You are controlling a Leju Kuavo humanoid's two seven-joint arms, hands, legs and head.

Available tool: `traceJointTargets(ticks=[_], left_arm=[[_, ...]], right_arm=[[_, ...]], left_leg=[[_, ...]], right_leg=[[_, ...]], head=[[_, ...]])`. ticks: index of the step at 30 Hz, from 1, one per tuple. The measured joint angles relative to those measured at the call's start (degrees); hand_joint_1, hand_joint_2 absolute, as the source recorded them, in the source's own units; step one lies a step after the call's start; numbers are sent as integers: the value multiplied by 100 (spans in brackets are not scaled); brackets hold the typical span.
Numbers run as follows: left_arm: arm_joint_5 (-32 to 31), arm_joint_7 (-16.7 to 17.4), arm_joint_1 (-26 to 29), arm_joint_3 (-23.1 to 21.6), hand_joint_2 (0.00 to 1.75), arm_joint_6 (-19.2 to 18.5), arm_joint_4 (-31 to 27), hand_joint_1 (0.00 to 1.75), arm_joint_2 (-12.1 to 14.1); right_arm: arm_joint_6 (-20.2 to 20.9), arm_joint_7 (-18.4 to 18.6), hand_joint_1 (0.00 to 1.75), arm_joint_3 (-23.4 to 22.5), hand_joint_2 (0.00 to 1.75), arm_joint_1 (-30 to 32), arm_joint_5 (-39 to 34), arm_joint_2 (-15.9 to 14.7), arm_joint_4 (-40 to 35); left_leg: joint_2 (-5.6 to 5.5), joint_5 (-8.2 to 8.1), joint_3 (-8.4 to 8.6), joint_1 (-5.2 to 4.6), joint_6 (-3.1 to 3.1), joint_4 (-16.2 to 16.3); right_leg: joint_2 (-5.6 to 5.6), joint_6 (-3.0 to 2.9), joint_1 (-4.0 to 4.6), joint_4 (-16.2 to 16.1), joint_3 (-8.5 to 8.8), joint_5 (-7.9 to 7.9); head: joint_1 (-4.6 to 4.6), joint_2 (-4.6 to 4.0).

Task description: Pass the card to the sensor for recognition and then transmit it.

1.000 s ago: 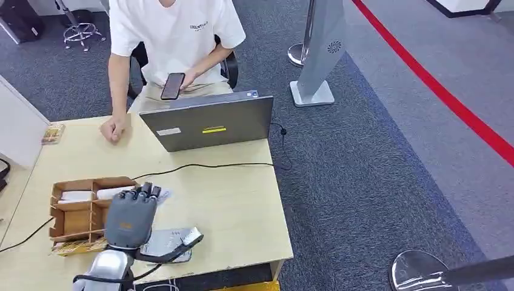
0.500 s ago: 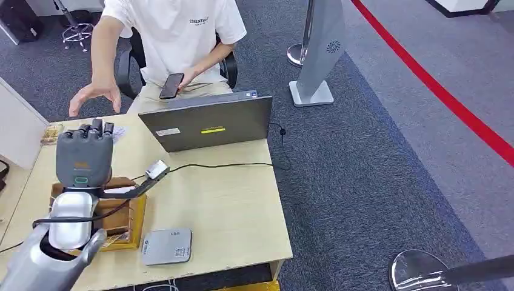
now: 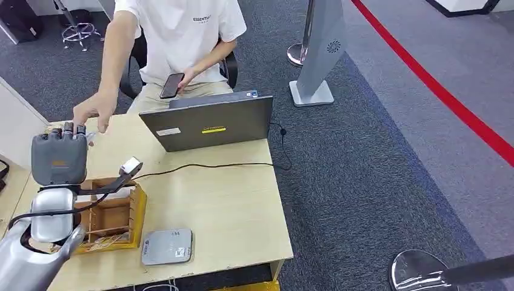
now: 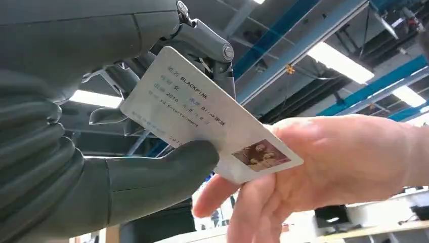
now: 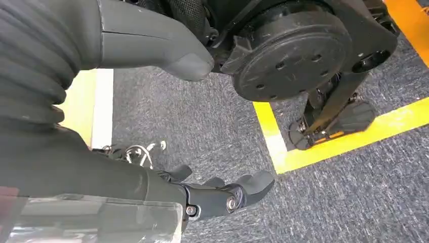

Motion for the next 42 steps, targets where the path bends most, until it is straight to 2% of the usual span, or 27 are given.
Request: traceJointTargets(ticks=[3, 4, 10, 20, 23, 25, 29, 31, 36, 42], left_arm=[[0, -17, 18, 4, 175, 4, 50, 175, 9], [0, -77, 34, 22, 175, 0, 57, 0, 4], [0, -371, 129, 166, 175, -40, 72, 0, -70], [0, -444, 249, 302, 175, 15, 72, 0, -208], [0, -573, 289, 363, 175, -4, 70, 0, -258], [0, -814, 401, 440, 175, -164, -13, 0, -332], [13, -1213, 813, 503, 175, -771, -624, 0, -524], [48, -1337, 1075, 475, 175, -839, -1063, 0, -579], [201, -1510, 1660, 249, 175, -676, -2041, 0, -568], [278, -1657, 2102, 44, 175, -343, -2641, 0, -394]], right_arm=[[9, 17, 0, -2, 175, -1, 2, 0, 0], [17, 33, 0, -2, 175, -1, 2, 0, 0], [15, 46, 0, -2, 175, -5, 20, 0, 0], [7, 46, 0, 0, 175, -5, 20, 0, 0], [0, 46, 0, 0, 175, -6, 17, 0, 0], [-39, 52, 0, 13, 175, -4, -22, 0, 0], [-228, 133, 0, 101, 175, 42, -210, 0, -83], [-328, 166, 0, 173, 175, 86, -293, 0, -151], [-507, 155, 0, 297, 175, 168, -439, 2, -256], [-614, 140, 0, 380, 175, 278, -520, 2, -383]], left_leg=[[-1, 0, 1, 1, 0, 0], [-1, 0, 1, 1, 0, 0], [0, 0, -1, 1, 0, 0], [-1, 0, 0, 0, 0, 0], [-1, 0, 0, 1, 0, 0], [0, 0, 0, 1, 0, 0], [0, -2, -3, 0, 0, 0], [2, -8, -4, -1, 6, 0], [4, -10, -6, -1, 7, 0], [4, -10, -6, 1, 7, -1]], right_leg=[[-2, 0, 1, 0, 0, 0], [-2, 0, 1, 0, 0, 0], [-1, 0, 1, 0, -1, 0], [-2, 0, 0, 0, 0, 0], [-2, 0, 1, 0, 0, 0], [-1, 0, 1, 0, 0, 0], [0, 0, 0, -2, -1, -1], [3, 0, 0, -3, -4, -2], [6, 1, 0, -4, -7, -5], [1, 0, 1, -4, -8, -6]], head=[[-2, 0], [0, 0], [0, 0], [-2, 0], [-2, 0], [0, 0], [0, 0], [0, 0], [-2, 0], [0, 0]])
